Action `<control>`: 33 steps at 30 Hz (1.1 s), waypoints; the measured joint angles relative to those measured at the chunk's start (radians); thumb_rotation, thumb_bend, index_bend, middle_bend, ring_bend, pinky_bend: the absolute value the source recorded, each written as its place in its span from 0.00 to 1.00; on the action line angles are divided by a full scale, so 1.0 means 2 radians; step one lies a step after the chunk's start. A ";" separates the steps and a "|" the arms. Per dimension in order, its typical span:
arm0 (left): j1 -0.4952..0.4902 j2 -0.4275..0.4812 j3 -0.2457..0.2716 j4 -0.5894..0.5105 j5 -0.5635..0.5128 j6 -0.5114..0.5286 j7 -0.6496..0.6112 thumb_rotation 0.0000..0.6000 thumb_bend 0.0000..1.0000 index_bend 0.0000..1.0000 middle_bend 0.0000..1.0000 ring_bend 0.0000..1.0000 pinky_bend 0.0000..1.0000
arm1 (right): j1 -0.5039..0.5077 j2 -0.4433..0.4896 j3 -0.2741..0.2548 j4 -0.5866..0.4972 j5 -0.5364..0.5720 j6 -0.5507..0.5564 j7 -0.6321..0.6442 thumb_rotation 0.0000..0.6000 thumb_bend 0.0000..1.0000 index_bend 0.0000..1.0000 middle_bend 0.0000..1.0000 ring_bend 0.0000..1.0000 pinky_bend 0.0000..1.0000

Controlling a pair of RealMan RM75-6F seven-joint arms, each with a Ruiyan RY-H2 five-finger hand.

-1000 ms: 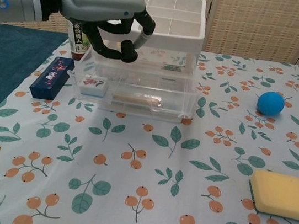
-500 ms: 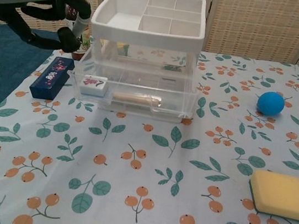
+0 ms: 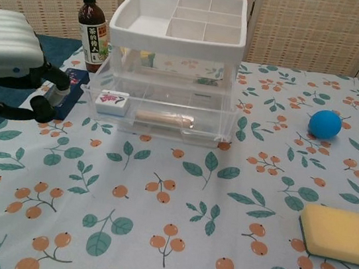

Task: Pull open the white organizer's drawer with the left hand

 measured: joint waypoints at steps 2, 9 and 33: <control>0.003 -0.013 0.000 0.010 -0.006 -0.007 0.002 1.00 0.30 0.60 0.94 0.99 1.00 | 0.000 0.000 -0.001 -0.001 0.001 0.000 0.000 1.00 0.26 0.00 0.11 0.00 0.01; 0.014 -0.053 -0.004 0.055 -0.037 -0.032 0.003 1.00 0.30 0.60 0.94 0.99 1.00 | -0.002 0.000 -0.001 -0.001 0.002 0.002 0.000 1.00 0.26 0.00 0.11 0.00 0.01; 0.039 -0.121 -0.024 0.126 -0.088 -0.043 -0.009 1.00 0.29 0.29 0.93 0.98 1.00 | -0.001 0.003 -0.001 -0.004 0.002 0.001 -0.003 1.00 0.26 0.00 0.11 0.00 0.01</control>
